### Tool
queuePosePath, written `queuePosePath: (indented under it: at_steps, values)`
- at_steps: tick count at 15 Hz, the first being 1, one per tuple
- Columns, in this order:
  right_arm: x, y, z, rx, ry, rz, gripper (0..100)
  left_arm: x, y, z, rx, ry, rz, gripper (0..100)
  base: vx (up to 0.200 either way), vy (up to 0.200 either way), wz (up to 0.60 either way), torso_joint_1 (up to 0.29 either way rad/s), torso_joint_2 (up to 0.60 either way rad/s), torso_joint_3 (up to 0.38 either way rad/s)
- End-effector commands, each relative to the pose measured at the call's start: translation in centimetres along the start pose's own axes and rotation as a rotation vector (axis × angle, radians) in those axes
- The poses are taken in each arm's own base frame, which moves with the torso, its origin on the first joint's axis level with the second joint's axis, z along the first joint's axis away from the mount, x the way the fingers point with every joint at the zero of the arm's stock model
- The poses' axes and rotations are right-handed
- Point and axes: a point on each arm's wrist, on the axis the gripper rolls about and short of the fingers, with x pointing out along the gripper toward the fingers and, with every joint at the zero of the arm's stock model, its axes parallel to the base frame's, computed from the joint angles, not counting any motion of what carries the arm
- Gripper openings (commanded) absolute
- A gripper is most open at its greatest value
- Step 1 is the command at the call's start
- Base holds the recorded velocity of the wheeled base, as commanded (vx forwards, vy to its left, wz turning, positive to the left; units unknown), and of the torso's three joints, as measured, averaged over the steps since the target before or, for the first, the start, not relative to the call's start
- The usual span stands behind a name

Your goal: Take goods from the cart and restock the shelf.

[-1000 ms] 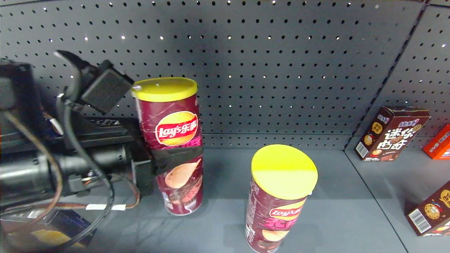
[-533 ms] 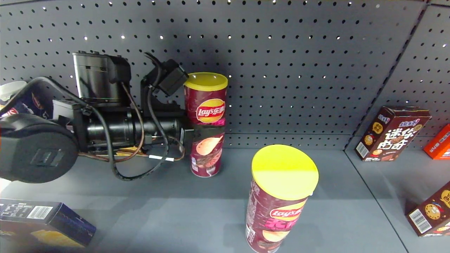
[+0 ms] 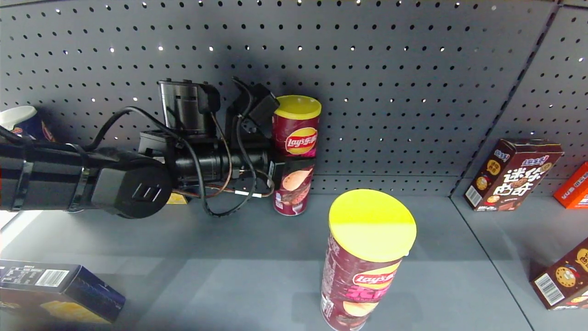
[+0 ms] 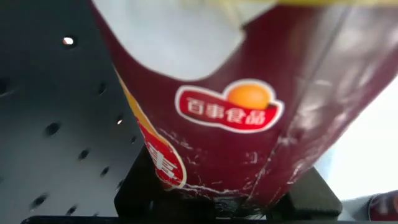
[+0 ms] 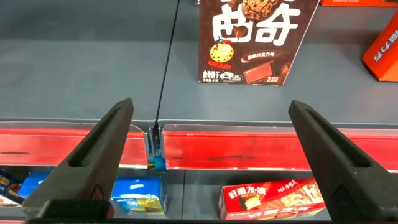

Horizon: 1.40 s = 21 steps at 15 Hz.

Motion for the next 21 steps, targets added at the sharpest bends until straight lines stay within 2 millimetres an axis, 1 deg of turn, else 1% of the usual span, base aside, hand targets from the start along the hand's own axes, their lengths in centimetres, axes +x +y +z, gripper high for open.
queuePosePath:
  at_steps: [1, 3, 6, 10, 13, 16, 21]
  values:
    - [0.0, 0.0, 0.0, -0.001, 0.0, 0.001, 100, 0.6, -0.1, 0.0, -0.01, -0.003, -0.01, 0, 0.0, 0.0, 0.0, 0.0, 0.0, 0.0]
    - [0.0, 0.0, 0.0, -0.001, -0.001, 0.001, 100, 0.9, -0.4, 0.5, -0.022, -0.029, -0.013, 0, 0.0, 0.0, 0.0, 0.0, 0.0, 0.0]
    - [0.0, 0.0, 0.0, -0.001, 0.0, 0.001, 100, 1.1, -0.7, 0.6, -0.023, -0.035, -0.01, 0, 0.0, 0.0, 0.0, 0.0, 0.0, 0.0]
    - [0.0, 0.0, 0.0, -0.001, 0.0, 0.001, 100, 1.8, -0.6, 0.1, -0.029, -0.05, -0.002, 0, 0.0, 0.0, 0.0, 0.0, 0.0, 0.0]
    - [0.0, 0.0, 0.0, -0.001, -0.001, 0.001, 100, 2.2, -1.0, 0.1, -0.055, -0.052, -0.006, 0, 0.0, 0.0, 0.0, 0.0, 0.0, 0.0]
    - [0.0, 0.0, 0.0, -0.001, -0.001, 0.001, 100, 3.0, -1.5, 0.0, -0.078, -0.08, 0.009, 0, 0.0, 0.0, 0.0, 0.0, 0.0, 0.0]
    - [0.0, 0.0, 0.0, -0.001, 0.0, 0.001, 100, 3.4, -1.9, -0.4, -0.079, -0.073, -0.005, 0, 0.0, 0.0, 0.0, 0.0, 0.0, 0.0]
